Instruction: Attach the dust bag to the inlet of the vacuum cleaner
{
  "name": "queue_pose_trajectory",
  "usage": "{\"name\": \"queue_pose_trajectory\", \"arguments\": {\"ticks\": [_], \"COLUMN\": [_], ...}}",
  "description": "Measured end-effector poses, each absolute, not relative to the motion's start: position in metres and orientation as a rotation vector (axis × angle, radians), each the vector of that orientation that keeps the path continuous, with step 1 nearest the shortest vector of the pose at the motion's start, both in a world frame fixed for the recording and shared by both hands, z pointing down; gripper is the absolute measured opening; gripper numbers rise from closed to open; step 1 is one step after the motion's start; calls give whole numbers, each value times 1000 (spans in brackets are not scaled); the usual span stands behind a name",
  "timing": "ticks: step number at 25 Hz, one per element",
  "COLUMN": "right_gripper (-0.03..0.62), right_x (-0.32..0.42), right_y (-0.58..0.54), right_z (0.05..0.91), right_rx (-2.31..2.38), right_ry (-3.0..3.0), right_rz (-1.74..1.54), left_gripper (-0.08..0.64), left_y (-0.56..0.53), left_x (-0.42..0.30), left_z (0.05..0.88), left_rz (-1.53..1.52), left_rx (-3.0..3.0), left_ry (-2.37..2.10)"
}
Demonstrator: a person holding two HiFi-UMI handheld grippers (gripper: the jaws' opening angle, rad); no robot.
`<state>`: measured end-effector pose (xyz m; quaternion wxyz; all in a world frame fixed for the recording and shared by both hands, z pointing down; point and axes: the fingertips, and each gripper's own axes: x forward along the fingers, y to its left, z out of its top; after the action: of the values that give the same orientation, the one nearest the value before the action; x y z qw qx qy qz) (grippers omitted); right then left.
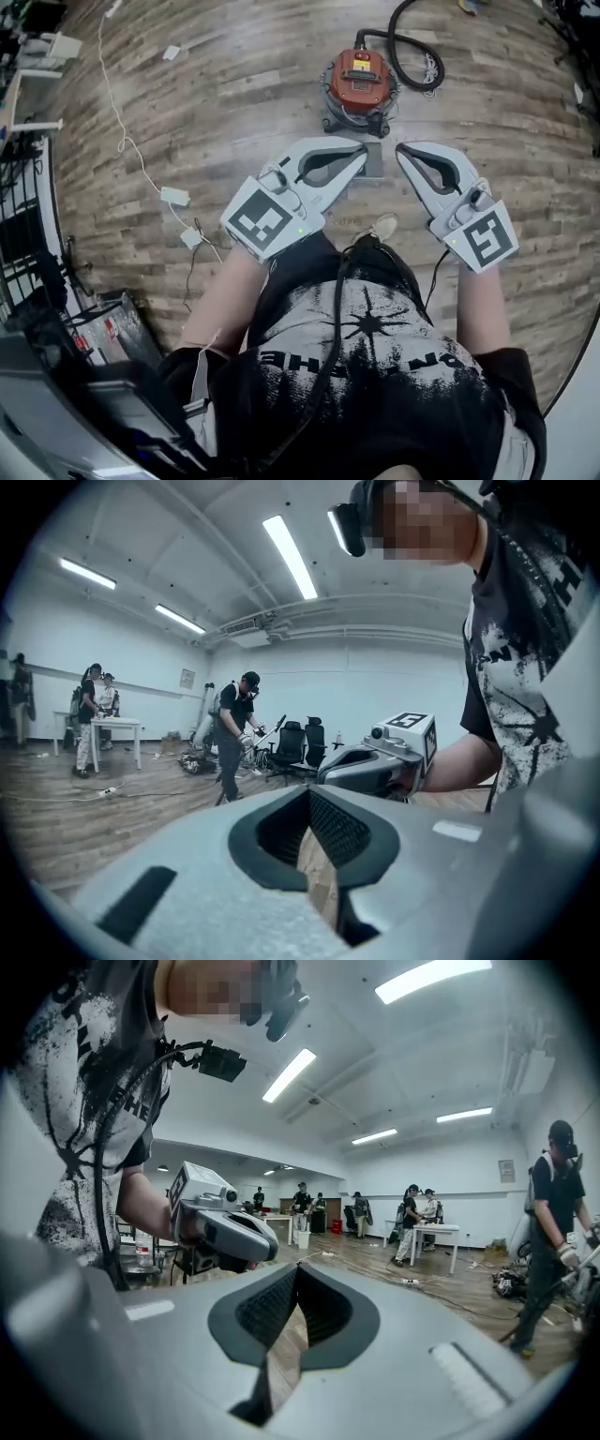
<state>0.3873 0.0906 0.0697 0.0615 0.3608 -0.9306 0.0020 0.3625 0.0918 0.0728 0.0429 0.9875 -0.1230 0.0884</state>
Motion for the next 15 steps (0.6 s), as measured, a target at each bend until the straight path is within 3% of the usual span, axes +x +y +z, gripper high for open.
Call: {"name": "queue_pose_trajectory", "arguments": {"ticks": [9,15], "right_gripper": [8,9], "right_x": [386,401], "right_y": [99,92], "right_z": [121,252], "right_rx": [1124,1110], "right_ry": [-2748,-2646], "right_rz": [28,46], "left_gripper": [0,0], "left_y": [94,63], "left_x": [353,368], "left_z": [111,188], "left_rz": [237,207], "left_rx": [2964,3002], "left_ry": [-282,-174]}}
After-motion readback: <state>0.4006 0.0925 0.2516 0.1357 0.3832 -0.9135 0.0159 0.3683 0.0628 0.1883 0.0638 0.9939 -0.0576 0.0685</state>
